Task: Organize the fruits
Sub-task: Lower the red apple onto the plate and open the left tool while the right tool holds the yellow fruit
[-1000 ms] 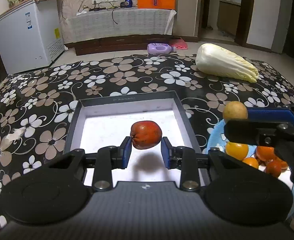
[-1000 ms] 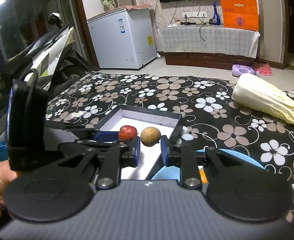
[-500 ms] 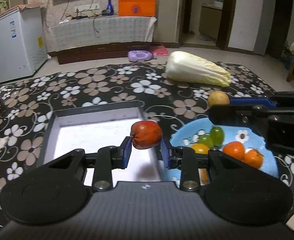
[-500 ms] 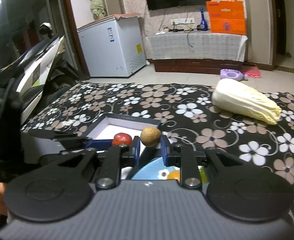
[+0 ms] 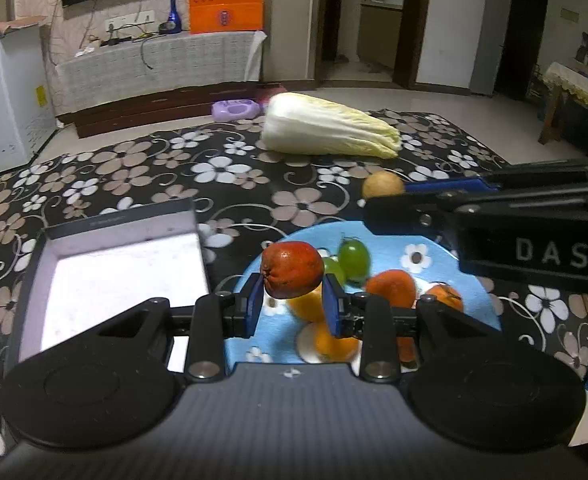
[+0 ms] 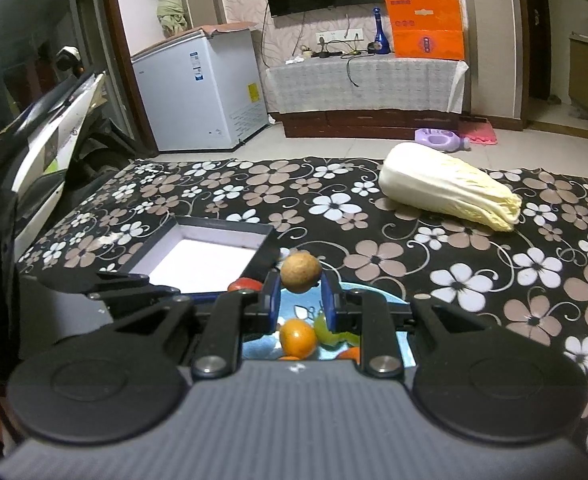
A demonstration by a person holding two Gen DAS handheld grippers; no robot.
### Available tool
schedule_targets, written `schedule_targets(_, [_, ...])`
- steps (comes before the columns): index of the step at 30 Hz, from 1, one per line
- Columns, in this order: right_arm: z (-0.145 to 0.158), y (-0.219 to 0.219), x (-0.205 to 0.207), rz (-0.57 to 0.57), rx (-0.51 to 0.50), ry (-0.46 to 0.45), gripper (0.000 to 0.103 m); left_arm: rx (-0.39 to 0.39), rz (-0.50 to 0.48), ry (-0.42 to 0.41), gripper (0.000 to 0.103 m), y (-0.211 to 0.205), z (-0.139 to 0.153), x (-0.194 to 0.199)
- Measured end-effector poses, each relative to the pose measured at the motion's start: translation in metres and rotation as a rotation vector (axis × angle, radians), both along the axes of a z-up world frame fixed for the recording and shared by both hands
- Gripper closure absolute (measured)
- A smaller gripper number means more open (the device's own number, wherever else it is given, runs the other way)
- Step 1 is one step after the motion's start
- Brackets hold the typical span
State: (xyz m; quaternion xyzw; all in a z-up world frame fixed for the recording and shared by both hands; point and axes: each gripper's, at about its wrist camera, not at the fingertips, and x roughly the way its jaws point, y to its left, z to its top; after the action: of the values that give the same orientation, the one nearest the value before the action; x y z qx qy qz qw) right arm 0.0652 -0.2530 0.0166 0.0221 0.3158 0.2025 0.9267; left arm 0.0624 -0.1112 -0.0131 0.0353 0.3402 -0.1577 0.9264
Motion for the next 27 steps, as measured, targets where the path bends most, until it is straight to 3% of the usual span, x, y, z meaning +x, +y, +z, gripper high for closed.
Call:
schedule_targets(13, [-0.015,-0.013,0.002,-0.003,-0.048,0.060,0.078,0.012,-0.066,0.039,0.066,-0.029,-0.016,-0.001])
schedule_targets(27, [-0.033,-0.010,0.009,0.000,-0.105,0.115,0.078,0.040,-0.133,0.028,0.066,-0.043,-0.025,-0.013])
